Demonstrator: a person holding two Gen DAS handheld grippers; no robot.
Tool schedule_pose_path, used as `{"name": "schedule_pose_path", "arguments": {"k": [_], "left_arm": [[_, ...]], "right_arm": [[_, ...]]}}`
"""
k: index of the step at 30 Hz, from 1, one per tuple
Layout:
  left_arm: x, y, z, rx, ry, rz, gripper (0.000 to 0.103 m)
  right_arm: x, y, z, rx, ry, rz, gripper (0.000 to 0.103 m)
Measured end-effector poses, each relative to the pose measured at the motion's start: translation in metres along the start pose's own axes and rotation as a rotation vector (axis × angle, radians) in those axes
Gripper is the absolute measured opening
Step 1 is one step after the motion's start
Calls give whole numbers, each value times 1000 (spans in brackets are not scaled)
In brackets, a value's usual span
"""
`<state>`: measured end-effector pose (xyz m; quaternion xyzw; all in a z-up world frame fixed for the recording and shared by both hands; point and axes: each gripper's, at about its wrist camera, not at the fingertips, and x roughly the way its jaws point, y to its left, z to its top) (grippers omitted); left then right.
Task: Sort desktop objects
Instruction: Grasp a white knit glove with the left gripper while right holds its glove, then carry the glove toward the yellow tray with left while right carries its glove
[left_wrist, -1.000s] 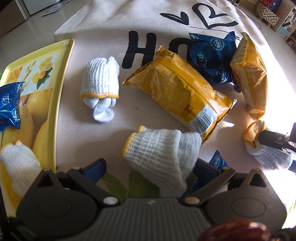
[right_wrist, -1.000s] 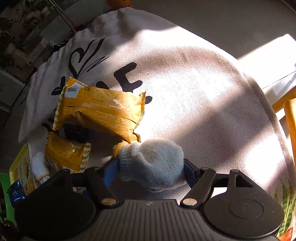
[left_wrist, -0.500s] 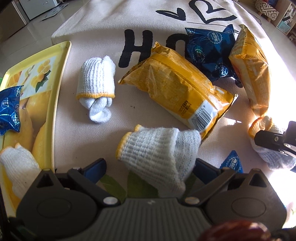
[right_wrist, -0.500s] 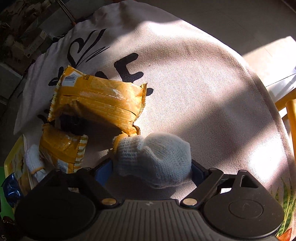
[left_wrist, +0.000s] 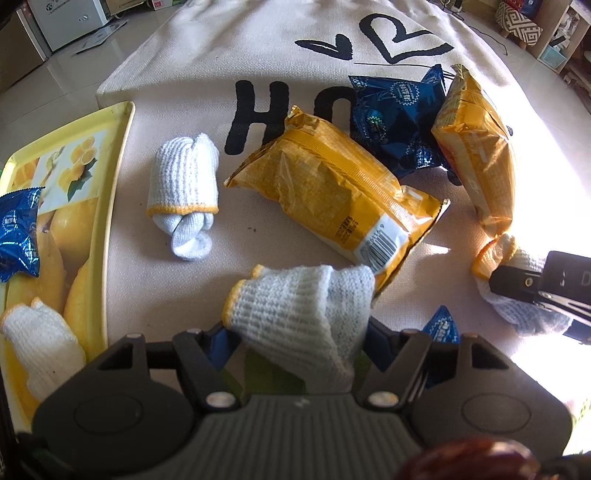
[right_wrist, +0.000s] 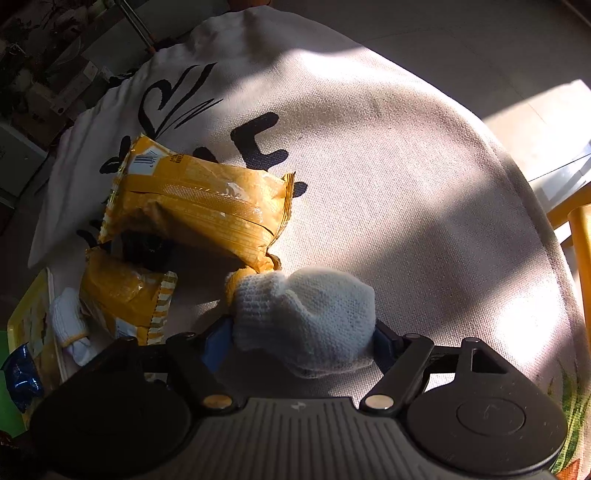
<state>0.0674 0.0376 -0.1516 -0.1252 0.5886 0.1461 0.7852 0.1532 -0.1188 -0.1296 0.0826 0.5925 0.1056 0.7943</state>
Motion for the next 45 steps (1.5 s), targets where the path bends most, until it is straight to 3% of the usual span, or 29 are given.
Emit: {"name": "schedule_pose_path", "arguments": {"k": [14,16,25,36,45], "left_arm": [[-20,15,19,-28,-45,-52,65],[-36,8,2,-29,-57,-51,65],[-60,11,5,-41,-99,-64,65],[-81,28,6,-74,-140,-36,65],[-88,63,14,-179,-160,-12,65]], "right_arm": [[-29,5,-1,6,-33,56,71],[-34,7,-2,0,-39,61,71],[-52,19,-5,-29,-63,91,71],[-65,42,-12,-83,-82,130,71],[-64,75,-21,-144,-72,194,71]]}}
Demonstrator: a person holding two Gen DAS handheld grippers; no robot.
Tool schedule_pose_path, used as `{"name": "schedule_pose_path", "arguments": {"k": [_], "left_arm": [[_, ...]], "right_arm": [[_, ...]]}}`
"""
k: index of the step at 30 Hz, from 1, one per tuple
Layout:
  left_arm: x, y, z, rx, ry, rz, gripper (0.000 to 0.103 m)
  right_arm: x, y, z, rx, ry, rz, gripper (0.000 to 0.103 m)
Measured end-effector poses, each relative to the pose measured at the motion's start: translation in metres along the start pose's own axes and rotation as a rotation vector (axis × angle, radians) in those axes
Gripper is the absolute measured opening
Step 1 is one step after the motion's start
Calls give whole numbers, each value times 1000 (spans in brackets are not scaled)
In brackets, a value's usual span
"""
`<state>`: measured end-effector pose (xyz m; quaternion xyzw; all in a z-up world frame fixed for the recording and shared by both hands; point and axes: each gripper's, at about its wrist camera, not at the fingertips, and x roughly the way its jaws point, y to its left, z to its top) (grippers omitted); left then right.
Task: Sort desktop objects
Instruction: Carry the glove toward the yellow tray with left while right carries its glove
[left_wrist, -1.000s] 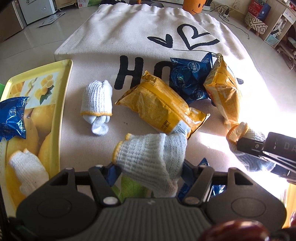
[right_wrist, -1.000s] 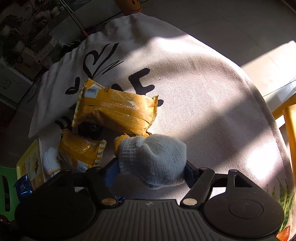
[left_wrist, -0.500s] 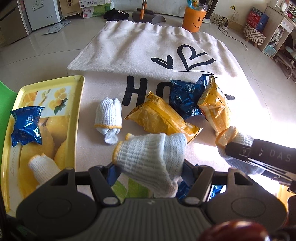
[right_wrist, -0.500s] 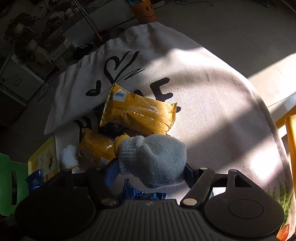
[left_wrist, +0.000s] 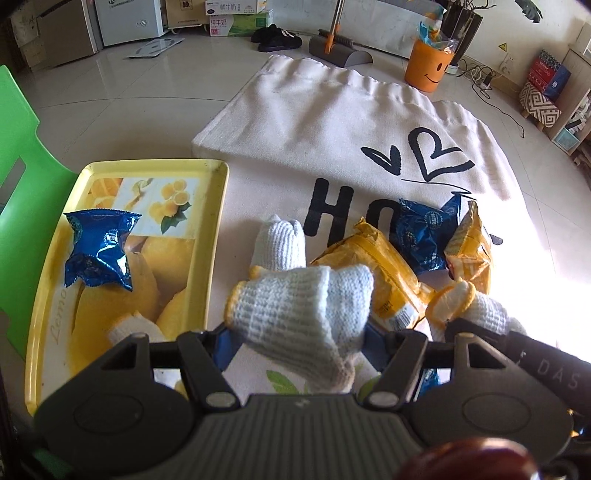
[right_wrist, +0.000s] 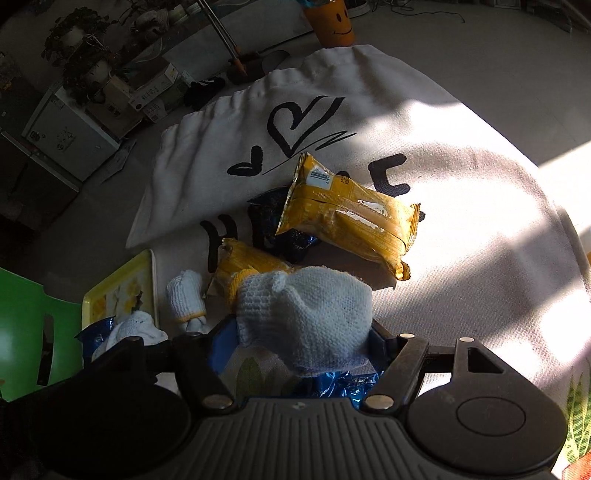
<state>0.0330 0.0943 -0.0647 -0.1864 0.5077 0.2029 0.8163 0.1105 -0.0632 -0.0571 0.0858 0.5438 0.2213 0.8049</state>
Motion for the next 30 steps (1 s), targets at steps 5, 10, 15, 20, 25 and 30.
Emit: {"name": "schedule_pose_path", "arguments": {"k": [5,10,15,20,25,30], "left_arm": [[-8,24,14,-69,-28,13,65],[-19,51,28,-125,-63,29,65],[-36,84,43,-192,-112,35,65],[-49,122,50,-275,-159,82,65],[-43,155,45,-408,-134,162,65],[-30,182,36,-526,-88,220,65]], "right_arm": [[4,23,-4,-52,-1,54,71],[11,45,-10,-88,26,128,71],[19,69,-19,-145,49,206,71],[28,90,-29,-191,71,266,71],[41,111,-34,-219,85,302,71],[57,130,-38,-203,98,333,71]]}}
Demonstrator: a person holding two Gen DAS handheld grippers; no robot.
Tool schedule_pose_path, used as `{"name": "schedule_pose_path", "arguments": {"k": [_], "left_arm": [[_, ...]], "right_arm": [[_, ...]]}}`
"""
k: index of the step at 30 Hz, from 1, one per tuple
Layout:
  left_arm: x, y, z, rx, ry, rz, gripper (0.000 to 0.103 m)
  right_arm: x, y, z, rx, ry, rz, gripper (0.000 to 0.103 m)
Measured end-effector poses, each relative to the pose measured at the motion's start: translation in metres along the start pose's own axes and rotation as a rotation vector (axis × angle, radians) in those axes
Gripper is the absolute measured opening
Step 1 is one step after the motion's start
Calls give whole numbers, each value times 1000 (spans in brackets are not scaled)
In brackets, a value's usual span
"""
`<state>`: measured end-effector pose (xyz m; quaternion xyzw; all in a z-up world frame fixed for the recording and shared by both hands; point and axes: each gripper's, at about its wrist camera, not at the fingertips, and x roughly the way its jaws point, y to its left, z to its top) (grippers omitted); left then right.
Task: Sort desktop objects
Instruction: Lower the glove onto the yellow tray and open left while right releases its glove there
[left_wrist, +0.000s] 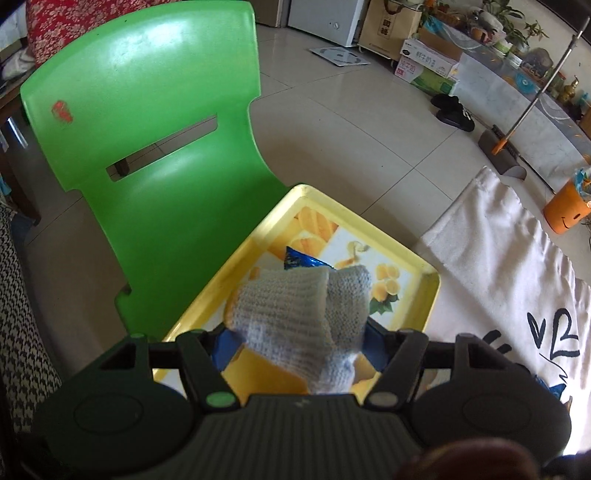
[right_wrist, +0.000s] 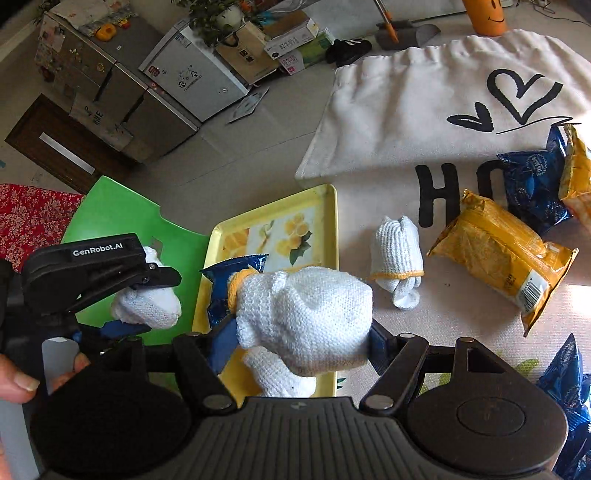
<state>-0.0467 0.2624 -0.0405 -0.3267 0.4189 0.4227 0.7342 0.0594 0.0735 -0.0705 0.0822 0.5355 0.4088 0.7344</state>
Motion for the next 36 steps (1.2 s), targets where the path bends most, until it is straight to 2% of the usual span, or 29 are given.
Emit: {"name": "schedule_pose_path", "arguments": {"k": [8,21,25,29,36], "left_arm": [[14,24,-1,-92,36,53,65],[19,45,0,-208,70,77,65],[21,47,0,-223,77,91,71],[17,42,1,-209,59,87,92],[9,34,1,-208,46,37,96]], "right_arm": [[23,12,2,26,19,44,71],[57,24,15,74,23,90,71],[70,24,21,84,30,107,74],[71,25,26,104,45,147,83],[48,22,34,57,11,142,85]]}}
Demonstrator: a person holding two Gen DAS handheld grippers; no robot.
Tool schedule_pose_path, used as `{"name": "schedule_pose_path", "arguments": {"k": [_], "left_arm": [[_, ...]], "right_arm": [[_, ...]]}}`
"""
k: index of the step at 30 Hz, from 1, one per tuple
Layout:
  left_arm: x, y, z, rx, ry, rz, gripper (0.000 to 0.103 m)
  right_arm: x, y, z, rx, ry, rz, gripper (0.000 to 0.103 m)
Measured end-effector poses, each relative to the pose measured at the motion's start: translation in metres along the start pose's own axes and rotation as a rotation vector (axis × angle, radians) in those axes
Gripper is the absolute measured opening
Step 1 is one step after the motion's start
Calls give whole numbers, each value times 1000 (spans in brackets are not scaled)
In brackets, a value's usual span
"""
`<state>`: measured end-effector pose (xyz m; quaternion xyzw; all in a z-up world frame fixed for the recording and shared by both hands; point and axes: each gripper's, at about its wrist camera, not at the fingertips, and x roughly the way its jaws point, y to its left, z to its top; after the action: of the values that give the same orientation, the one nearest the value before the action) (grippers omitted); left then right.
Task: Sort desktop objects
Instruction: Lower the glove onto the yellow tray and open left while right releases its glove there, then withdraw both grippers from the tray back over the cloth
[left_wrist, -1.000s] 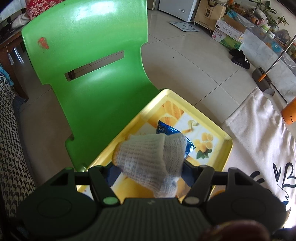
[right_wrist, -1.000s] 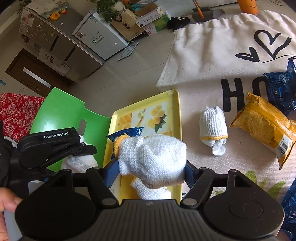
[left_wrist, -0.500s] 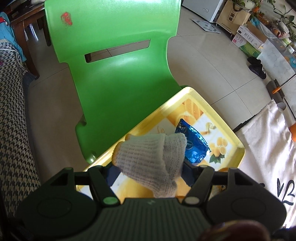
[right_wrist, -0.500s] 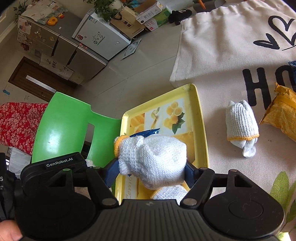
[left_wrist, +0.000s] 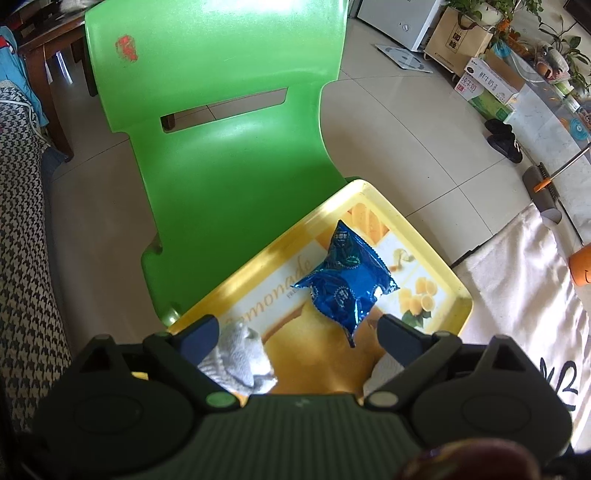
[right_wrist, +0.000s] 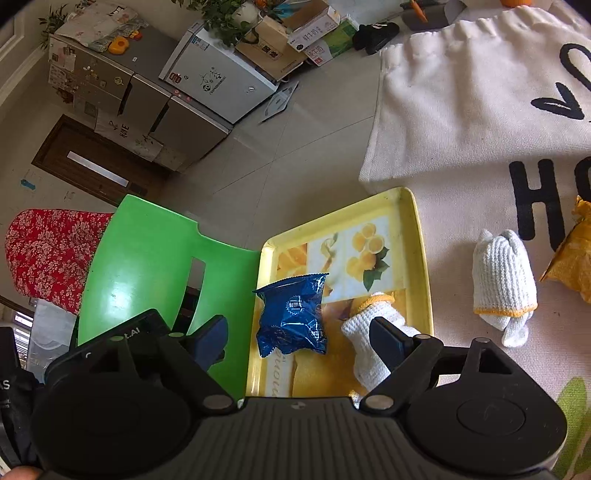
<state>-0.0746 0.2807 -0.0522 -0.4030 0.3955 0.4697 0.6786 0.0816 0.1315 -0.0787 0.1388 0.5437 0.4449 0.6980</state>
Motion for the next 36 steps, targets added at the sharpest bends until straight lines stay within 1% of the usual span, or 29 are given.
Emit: {"name": "schedule_pose_path", "arguments": {"k": [7,12,16,19,27,32,36], "left_arm": [[-6,-12,-8,21,0,-52,97],[-13,-28,-18,77,-15,-82,97],[-16,-44,-29,130,-23,-109,97],[-18,-58,-39,175,-13,-137,97],[-18,-93,-74,303,40,-193,97],[-15,-116,-100,389,92,-229,97],[-14,-135,-123,450,127,-243,97]], "right_arm": [[-31,0,5,-77,-11,-49,85],[-59,-2,7,-149,-39,-96,84],[-81,-12,10,-170,-62,-126,84],[-97,-22,14,-181,-79,-172,84],[-131,-55,21,-162,-105,-262,85],[-149,-79,23,-115,-108,-320,85],[-162,-98,26,-67,-113,-379,85]]}}
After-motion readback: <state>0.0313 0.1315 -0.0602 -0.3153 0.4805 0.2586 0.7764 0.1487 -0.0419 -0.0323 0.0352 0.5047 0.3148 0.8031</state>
